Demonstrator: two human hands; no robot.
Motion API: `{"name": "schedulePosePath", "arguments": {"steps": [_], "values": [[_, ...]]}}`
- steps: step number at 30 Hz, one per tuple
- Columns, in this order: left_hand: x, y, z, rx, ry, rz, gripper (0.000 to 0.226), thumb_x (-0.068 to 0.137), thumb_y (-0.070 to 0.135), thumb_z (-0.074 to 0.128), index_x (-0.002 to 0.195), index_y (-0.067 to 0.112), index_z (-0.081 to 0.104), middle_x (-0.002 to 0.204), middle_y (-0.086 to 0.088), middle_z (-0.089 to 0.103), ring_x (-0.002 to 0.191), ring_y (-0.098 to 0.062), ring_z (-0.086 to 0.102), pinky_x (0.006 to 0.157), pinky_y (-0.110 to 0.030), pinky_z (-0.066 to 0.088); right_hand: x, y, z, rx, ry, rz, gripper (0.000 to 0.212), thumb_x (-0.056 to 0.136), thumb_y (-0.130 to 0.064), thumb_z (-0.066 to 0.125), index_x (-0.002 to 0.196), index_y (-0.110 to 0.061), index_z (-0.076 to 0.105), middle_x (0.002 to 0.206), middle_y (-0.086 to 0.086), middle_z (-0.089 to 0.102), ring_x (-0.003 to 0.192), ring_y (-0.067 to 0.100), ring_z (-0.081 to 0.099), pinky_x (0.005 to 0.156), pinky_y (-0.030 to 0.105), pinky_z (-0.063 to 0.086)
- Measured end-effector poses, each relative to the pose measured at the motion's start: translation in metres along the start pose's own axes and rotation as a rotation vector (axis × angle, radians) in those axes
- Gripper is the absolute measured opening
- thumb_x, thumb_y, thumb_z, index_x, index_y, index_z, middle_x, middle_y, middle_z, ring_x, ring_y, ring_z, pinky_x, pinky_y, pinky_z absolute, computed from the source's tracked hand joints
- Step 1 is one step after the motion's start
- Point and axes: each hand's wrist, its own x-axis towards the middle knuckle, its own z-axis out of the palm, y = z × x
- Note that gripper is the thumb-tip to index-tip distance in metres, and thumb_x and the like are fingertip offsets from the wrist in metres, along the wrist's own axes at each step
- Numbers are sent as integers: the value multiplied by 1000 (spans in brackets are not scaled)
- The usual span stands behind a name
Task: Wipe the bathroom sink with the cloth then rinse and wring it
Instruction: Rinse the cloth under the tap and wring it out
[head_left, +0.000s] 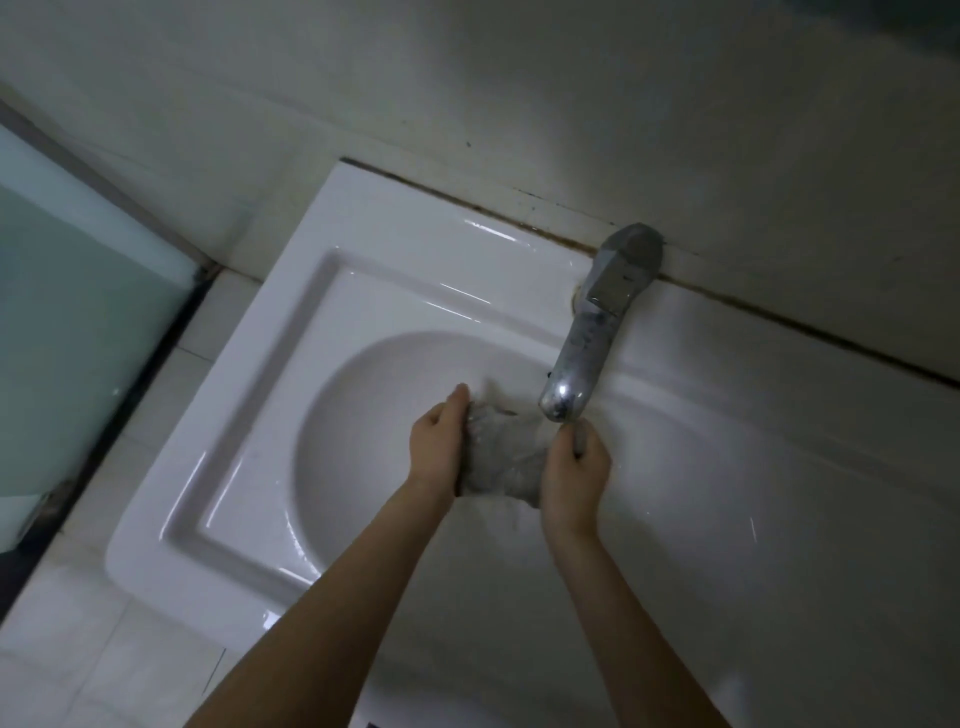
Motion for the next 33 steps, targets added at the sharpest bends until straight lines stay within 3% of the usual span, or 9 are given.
{"name": "schedulePosePath", "arguments": {"steps": [4,6,10,14,17,19,23,27,33], "values": [[-8,0,1,-47,-130,-55,30,94,37,51,83,14,66,67,0,70,65,-18,67,57,-22,52,-40,-2,17,-246,-322,-434,22,90,-32,59,72,-20,57,62,-11,52,57,3,51,60,14,43],[-20,-6,12,-103,-229,-142,30,94,38,50,83,15,65,66,0,69,61,-14,66,58,-23,51,-33,0,19,-462,-261,-577,24,87,-37,55,71,-19,56,58,-3,57,54,15,54,55,23,45],[-41,-11,27,-58,-235,-243,42,90,43,51,90,6,71,82,-12,73,65,-22,70,52,-26,54,23,0,12,-334,-145,-59,28,83,-25,56,58,-12,52,54,3,51,58,21,50,53,26,35],[-27,6,25,32,-208,-142,43,88,45,54,94,6,73,89,-16,75,82,-29,72,72,-38,58,13,-1,-12,-181,-56,-119,27,78,-21,46,56,-7,39,53,6,35,51,7,32,51,30,28],[-17,7,23,-45,-190,-123,37,91,40,52,72,12,65,63,-5,67,62,-23,64,57,-27,52,-25,-4,-8,-139,-167,-307,34,86,-28,57,60,-10,45,50,8,42,49,8,40,51,27,37],[-25,-3,30,39,-202,-56,31,97,34,48,72,21,61,60,3,60,59,-14,61,59,-24,50,-28,-3,4,-272,-176,-400,33,86,-37,56,61,-15,53,51,-2,50,49,12,50,54,23,41],[-50,-2,23,88,-191,-211,44,88,45,50,79,7,70,63,-11,67,46,-23,63,43,-25,47,8,-4,4,-315,-112,-163,33,76,-33,55,52,-13,45,46,-2,44,42,5,41,46,23,33],[-49,12,5,20,-157,-145,41,90,45,54,96,9,73,92,-14,75,78,-27,72,62,-32,58,14,1,-17,-206,-95,-121,41,87,-27,54,54,-16,33,50,-1,32,44,6,30,47,25,27],[-48,24,16,-5,-138,-173,42,87,48,55,89,11,73,93,-14,74,81,-30,72,64,-38,59,15,-7,-38,-142,3,-35,49,95,-29,58,54,-8,39,53,6,40,48,9,36,48,24,31]]}}
